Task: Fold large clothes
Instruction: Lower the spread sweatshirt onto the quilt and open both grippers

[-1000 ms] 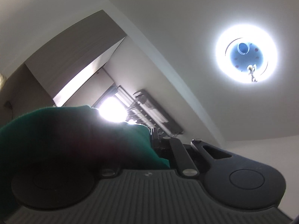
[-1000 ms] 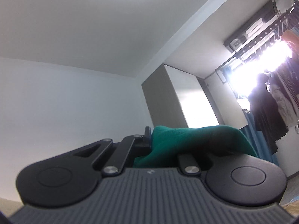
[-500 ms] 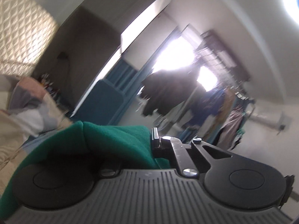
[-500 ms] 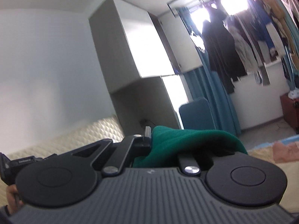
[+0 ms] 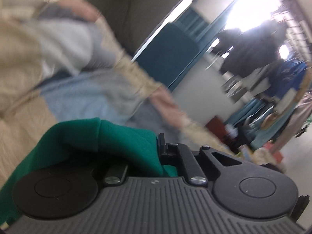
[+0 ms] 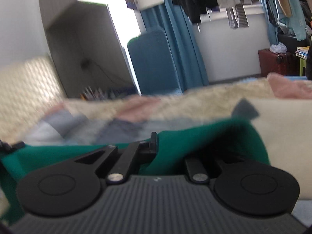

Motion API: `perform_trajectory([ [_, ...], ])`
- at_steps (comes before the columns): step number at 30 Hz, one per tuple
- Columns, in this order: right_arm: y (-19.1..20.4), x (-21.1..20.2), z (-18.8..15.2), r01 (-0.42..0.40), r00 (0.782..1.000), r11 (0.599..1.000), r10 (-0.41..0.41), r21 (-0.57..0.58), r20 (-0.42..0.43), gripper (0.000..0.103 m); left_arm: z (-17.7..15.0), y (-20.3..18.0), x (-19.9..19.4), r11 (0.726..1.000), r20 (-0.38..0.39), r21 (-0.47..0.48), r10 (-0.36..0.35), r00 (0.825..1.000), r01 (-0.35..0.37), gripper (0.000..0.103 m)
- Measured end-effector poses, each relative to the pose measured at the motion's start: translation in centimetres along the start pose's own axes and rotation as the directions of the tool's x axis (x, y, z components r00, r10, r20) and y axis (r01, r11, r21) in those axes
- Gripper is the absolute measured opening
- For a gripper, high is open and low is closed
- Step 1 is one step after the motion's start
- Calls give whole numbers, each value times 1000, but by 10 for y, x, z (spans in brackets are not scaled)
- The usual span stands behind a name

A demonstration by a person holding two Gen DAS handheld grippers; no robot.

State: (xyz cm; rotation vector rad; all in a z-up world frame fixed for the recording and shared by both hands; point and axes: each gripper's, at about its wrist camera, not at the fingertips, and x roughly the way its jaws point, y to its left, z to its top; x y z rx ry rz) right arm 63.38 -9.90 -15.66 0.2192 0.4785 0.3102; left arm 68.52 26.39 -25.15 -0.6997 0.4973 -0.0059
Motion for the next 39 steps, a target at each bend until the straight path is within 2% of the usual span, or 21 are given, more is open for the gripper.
perform_trajectory([
  [5,6,19,-22,48,994,999,-50,-15,-95,10,-5,24,42,995,-95,34,96,991,-93,6],
  [7,9,22,-25,61,992,998,-62,-12,-109,10,-5,24,41,994,-117,45,104,988,-100,6],
  [10,10,16,-24,61,994,998,-60,6,-93,12,-4,11,25,991,-106,85,111,988,-102,7],
  [12,10,13,-23,53,995,998,-52,18,-83,16,-3,-8,-6,989,-103,107,117,988,-106,24],
  [13,12,9,-24,58,995,998,-56,18,-79,19,-3,-14,-17,987,-104,117,124,987,-111,42],
  [14,14,2,-22,55,996,998,-54,15,-74,28,-4,-24,-39,984,-89,128,134,987,-122,60],
  [16,22,-18,-21,43,998,999,-43,5,-48,44,-8,-45,-84,975,-39,172,150,988,-142,68],
  [17,25,-31,-21,34,999,999,-34,0,-21,56,-11,-53,-99,969,-28,195,159,987,-150,68],
  [18,28,-45,-21,20,1000,1000,-20,2,0,59,-15,-62,-120,966,-12,208,162,987,-156,68],
  [26,50,-153,-24,-40,998,999,39,6,50,59,-49,-121,-238,958,46,263,102,994,-111,68],
  [32,69,-229,-39,-78,993,997,78,-2,90,59,-102,-161,-320,944,77,319,59,995,-81,68],
  [39,77,-297,-67,-83,993,995,87,-50,79,59,-163,-182,-379,925,88,374,42,995,-72,68],
])
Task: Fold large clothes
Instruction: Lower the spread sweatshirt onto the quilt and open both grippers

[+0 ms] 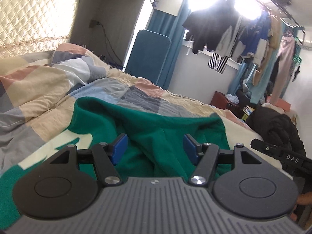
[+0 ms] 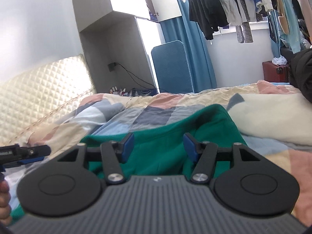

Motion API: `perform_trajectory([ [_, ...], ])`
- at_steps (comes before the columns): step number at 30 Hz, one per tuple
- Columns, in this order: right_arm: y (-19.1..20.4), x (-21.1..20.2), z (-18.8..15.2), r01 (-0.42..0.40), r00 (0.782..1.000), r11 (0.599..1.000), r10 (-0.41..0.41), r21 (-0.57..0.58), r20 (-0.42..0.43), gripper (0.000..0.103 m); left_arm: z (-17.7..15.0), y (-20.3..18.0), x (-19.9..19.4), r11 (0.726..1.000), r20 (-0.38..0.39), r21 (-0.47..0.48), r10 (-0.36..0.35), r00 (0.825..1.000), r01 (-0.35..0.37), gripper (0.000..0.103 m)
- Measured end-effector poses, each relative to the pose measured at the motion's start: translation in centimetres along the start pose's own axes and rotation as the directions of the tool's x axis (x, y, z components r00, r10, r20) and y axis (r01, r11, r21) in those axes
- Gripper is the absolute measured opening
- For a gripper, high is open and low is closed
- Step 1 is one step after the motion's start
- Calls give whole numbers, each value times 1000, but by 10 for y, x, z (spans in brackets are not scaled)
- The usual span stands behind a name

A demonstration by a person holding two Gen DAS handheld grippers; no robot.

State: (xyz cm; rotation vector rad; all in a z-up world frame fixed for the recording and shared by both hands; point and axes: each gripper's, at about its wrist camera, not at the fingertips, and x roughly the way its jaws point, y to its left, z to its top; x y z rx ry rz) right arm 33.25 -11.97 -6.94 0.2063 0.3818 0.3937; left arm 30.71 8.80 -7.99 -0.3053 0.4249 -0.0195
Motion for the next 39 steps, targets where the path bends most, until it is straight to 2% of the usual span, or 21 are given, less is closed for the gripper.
perform_trajectory([
  [4,5,-21,-19,24,1000,999,-25,-47,-5,59,-30,-15,-12,995,-3,100,12,1000,-12,68],
  [9,5,-15,-43,19,998,1000,-20,-24,-52,59,-52,-6,-5,995,-48,101,6,999,-1,68],
  [13,12,1,-53,3,998,1000,-4,-30,-65,59,-57,10,7,998,-87,61,-19,996,24,68],
  [19,21,30,-66,-30,994,1000,30,-2,-109,59,-61,39,31,1000,-134,7,-13,991,14,68],
  [20,24,33,-67,-39,993,999,39,0,-113,60,-61,45,37,1000,-143,-2,-9,990,9,68],
  [23,32,37,-72,-63,993,998,61,-11,-106,86,-63,59,53,1000,-176,-20,9,984,-13,67],
  [27,41,53,-82,-78,985,996,68,-53,-159,86,-65,65,68,999,-197,-35,-2,980,-5,67],
  [31,49,78,-105,-38,973,986,0,-160,-232,86,-64,70,74,998,-199,-69,1,980,-15,67],
  [32,51,86,-111,-29,966,983,-19,-181,-258,84,-63,71,74,997,-196,-75,5,981,-20,67],
  [33,51,93,-116,-21,959,980,-36,-197,-280,74,-63,71,73,997,-192,-78,8,981,-23,67],
  [35,50,109,-119,16,950,977,-82,-215,-301,61,-60,73,69,996,-176,-82,11,984,-26,67],
  [39,50,146,-97,55,950,979,-111,-194,-292,28,-56,79,62,994,-148,-103,24,989,-39,67],
])
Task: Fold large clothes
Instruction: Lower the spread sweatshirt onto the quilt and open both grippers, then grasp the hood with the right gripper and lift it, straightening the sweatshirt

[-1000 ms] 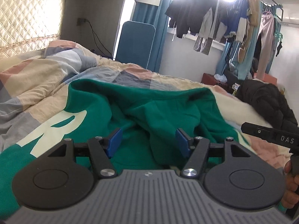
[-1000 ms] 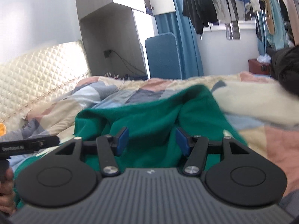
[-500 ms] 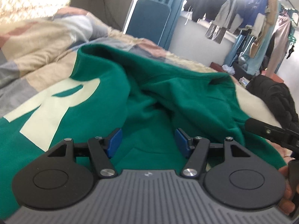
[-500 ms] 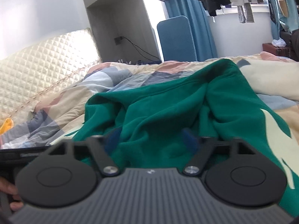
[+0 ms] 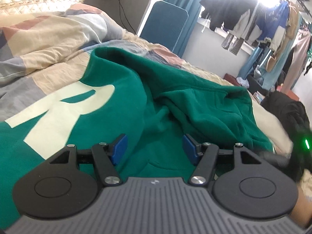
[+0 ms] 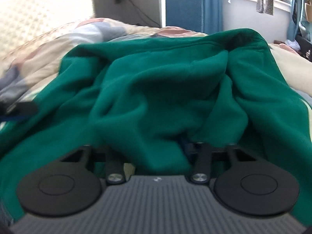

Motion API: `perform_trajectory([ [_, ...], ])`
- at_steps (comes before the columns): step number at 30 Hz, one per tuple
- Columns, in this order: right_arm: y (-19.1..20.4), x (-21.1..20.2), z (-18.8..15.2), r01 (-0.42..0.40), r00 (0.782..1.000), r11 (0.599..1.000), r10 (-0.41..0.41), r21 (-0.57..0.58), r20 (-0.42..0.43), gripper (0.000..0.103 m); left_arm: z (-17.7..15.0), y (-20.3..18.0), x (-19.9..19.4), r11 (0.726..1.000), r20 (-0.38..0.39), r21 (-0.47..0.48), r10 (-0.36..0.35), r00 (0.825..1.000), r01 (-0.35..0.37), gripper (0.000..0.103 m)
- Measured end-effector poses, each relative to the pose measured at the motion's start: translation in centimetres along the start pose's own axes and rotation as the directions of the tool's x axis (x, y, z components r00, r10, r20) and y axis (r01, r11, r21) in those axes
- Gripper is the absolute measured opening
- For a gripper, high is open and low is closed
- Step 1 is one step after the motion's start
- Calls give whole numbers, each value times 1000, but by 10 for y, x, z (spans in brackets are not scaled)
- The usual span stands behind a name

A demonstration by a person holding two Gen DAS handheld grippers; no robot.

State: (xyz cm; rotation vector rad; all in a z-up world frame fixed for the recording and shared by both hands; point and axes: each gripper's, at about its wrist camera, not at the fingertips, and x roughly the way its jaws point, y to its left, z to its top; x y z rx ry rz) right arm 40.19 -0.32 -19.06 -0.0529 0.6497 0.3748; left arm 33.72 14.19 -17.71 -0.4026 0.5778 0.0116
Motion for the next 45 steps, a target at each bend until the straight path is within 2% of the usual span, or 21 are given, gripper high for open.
perform_trajectory([
  [3,1,19,45,24,999,999,-23,-30,41,19,1,7,0,1000,11,-23,10,1000,-10,67],
  [6,-1,41,115,60,994,998,-59,-13,96,17,3,11,5,999,18,-31,12,1000,-11,67],
  [9,1,57,183,93,976,995,-82,-44,201,16,3,14,16,1000,32,-22,15,999,-15,67],
  [13,8,92,261,148,950,985,-118,-85,290,16,0,16,40,1000,60,-3,13,998,-13,67],
  [15,10,112,289,171,930,981,-131,-87,342,16,2,20,47,1000,72,-28,14,997,-12,67],
  [18,8,152,311,223,921,972,-183,-80,343,16,2,27,50,997,88,-69,-19,996,25,68],
  [21,1,193,303,244,925,968,-213,-61,313,17,-3,30,55,997,124,-64,-32,992,41,68],
  [24,-11,239,282,245,942,969,-228,-39,244,18,-9,27,61,999,119,-42,-27,993,32,68],
  [26,-19,263,264,247,953,969,-238,-26,186,19,-9,24,59,998,127,-25,-49,991,52,68],
  [30,-28,285,237,214,968,977,-212,-2,138,23,-6,32,61,995,135,-49,-82,988,89,68],
  [32,-28,278,232,187,971,982,-188,20,146,29,-4,36,63,993,137,-66,-87,987,97,68],
  [34,-33,265,232,126,980,991,-132,48,151,48,-2,36,65,993,138,-66,-85,987,95,68],
  [35,-35,255,232,94,983,993,-103,67,154,63,-2,34,64,994,137,-61,-83,987,92,68],
  [36,-37,243,230,67,983,994,-81,86,166,73,-1,33,63,994,139,-54,-86,987,94,68],
  [38,-37,215,227,31,982,994,-50,101,183,76,-2,30,61,995,138,-41,-90,986,96,68],
  [45,-43,98,199,-29,990,997,19,71,140,76,-3,16,42,997,129,47,-70,989,64,68],
])
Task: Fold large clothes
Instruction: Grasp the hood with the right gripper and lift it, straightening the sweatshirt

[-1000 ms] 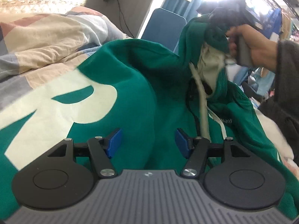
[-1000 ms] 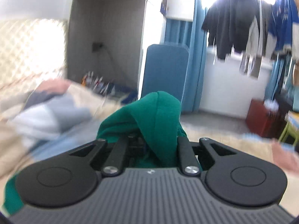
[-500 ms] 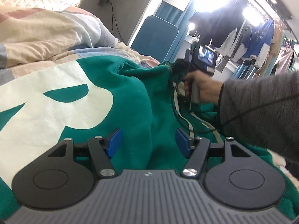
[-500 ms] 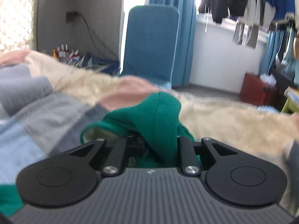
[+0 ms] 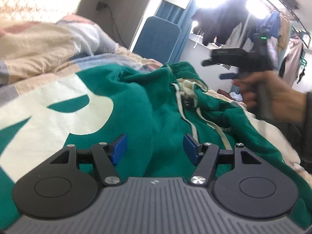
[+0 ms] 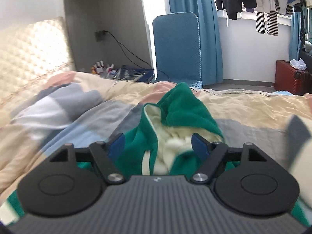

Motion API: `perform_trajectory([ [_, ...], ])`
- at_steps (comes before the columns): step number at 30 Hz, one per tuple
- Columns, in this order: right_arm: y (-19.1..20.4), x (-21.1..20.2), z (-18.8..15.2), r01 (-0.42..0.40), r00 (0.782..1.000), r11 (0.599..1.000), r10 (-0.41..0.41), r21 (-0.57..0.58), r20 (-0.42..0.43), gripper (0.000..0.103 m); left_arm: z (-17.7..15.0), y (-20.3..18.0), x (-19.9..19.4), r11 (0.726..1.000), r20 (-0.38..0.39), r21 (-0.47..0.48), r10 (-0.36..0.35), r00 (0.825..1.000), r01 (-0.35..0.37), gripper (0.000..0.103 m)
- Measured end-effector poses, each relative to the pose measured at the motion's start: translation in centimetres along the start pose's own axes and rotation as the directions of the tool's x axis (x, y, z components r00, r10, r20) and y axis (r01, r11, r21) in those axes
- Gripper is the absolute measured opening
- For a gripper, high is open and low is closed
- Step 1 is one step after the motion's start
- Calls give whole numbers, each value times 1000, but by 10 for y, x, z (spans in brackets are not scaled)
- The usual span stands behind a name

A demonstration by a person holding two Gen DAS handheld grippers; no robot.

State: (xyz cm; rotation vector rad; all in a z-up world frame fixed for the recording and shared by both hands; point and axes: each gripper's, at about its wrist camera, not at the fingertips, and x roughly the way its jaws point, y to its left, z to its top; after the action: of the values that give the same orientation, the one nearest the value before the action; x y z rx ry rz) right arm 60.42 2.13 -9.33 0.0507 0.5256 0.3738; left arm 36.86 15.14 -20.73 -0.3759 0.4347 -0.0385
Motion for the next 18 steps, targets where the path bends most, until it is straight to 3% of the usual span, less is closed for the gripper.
perform_trajectory([
  [5,-16,-110,-20,-45,999,998,44,47,24,76,4,-15,-40,999,27,54,-6,1000,5,68],
  [9,-27,-189,-42,-38,998,996,35,80,42,76,6,-20,-75,999,26,26,33,999,-34,68],
  [12,-37,-236,-60,-38,998,993,33,108,45,77,9,-25,-103,990,29,16,141,990,-142,68],
  [15,-50,-273,-79,-32,999,992,28,126,34,77,9,-22,-128,979,23,-40,203,979,-202,68],
  [18,-61,-296,-94,-24,1000,990,25,136,-3,77,9,-18,-140,948,2,-35,316,949,-316,68],
])
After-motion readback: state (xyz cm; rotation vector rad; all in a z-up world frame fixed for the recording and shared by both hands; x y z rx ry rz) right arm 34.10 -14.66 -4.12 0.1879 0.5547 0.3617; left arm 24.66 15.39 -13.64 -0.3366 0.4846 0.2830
